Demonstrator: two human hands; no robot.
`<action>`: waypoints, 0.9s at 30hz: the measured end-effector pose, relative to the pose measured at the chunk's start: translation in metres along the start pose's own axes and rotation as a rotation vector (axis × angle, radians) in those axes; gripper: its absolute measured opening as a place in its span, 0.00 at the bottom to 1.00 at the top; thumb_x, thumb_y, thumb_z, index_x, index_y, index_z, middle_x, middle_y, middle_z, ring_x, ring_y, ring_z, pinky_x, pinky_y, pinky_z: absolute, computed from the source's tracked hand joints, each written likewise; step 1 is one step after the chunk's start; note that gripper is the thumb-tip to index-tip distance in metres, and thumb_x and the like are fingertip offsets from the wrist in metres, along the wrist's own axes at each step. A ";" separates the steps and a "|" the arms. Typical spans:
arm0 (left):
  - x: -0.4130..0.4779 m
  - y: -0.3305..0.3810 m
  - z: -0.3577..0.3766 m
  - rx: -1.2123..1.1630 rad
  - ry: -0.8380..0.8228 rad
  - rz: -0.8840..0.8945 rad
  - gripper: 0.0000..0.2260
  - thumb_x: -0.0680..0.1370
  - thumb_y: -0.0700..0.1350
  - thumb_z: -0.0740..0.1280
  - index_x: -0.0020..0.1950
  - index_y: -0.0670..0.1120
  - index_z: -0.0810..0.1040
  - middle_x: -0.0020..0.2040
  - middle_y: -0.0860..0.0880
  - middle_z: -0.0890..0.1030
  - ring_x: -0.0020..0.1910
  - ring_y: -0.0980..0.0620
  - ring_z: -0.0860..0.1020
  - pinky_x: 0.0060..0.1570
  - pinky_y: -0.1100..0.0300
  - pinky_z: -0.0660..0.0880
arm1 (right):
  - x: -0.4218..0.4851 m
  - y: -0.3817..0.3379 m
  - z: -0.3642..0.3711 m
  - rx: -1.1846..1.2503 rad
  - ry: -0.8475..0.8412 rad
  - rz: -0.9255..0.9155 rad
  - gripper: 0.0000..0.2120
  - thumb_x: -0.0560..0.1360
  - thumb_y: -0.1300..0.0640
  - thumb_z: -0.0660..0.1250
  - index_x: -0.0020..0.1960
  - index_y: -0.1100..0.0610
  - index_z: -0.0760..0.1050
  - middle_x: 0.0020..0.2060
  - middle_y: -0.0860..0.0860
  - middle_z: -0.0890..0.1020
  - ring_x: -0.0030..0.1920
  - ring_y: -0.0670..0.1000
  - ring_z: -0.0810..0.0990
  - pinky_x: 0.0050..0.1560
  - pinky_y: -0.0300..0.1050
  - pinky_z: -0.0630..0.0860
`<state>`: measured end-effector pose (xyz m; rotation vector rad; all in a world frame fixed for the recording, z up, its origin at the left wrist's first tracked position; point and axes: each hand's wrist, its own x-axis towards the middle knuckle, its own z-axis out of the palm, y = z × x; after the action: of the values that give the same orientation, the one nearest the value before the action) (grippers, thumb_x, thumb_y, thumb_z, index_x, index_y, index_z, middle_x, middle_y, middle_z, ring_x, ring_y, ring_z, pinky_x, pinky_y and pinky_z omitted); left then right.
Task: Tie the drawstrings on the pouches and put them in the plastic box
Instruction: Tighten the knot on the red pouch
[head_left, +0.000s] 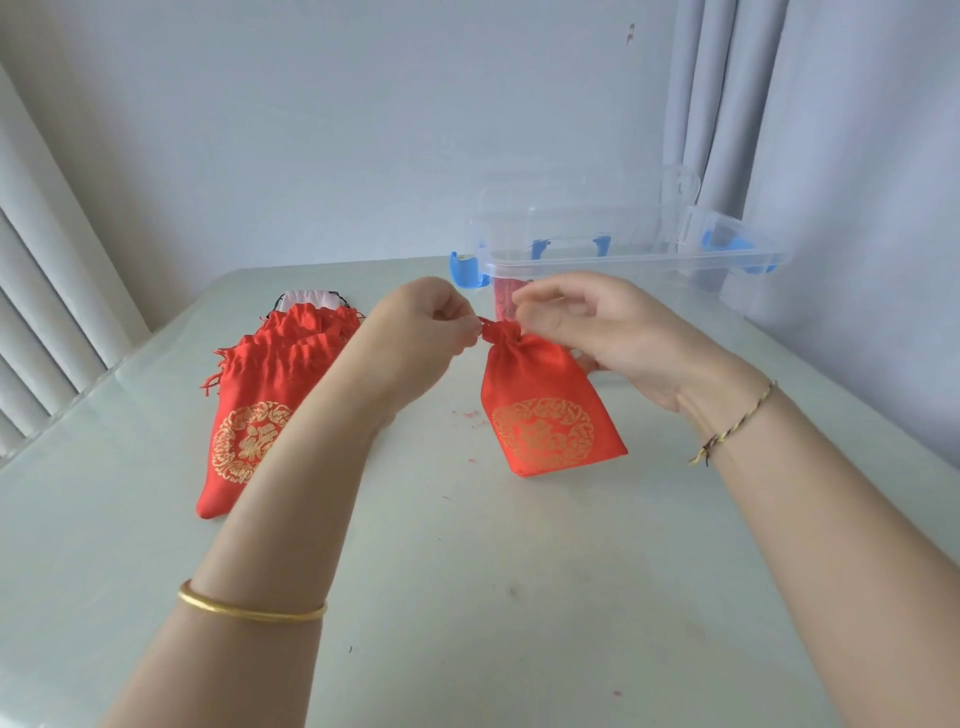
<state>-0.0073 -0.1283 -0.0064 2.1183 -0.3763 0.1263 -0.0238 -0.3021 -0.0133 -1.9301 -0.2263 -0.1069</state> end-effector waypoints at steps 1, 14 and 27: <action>0.000 0.001 0.000 -0.021 -0.013 0.000 0.05 0.77 0.40 0.62 0.42 0.44 0.75 0.37 0.50 0.77 0.38 0.53 0.73 0.39 0.62 0.72 | 0.000 -0.002 0.003 -0.082 -0.017 -0.031 0.12 0.70 0.52 0.71 0.53 0.53 0.78 0.45 0.47 0.81 0.42 0.41 0.79 0.44 0.33 0.75; 0.015 -0.004 -0.009 -0.166 0.148 -0.028 0.07 0.77 0.40 0.62 0.51 0.42 0.78 0.42 0.49 0.78 0.41 0.53 0.75 0.40 0.62 0.73 | -0.003 -0.051 -0.020 -0.082 0.087 -0.121 0.07 0.71 0.61 0.71 0.47 0.55 0.78 0.33 0.49 0.77 0.24 0.38 0.73 0.26 0.29 0.68; 0.062 -0.027 -0.022 0.052 0.222 -0.103 0.07 0.76 0.39 0.61 0.51 0.44 0.76 0.41 0.54 0.75 0.42 0.51 0.74 0.47 0.54 0.75 | 0.123 -0.063 -0.048 -0.797 0.542 -0.120 0.09 0.70 0.59 0.67 0.50 0.57 0.78 0.49 0.52 0.81 0.54 0.56 0.78 0.45 0.40 0.69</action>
<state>0.0609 -0.1097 -0.0013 2.1435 -0.1332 0.3109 0.0849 -0.3122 0.0839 -2.5724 0.0883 -0.9000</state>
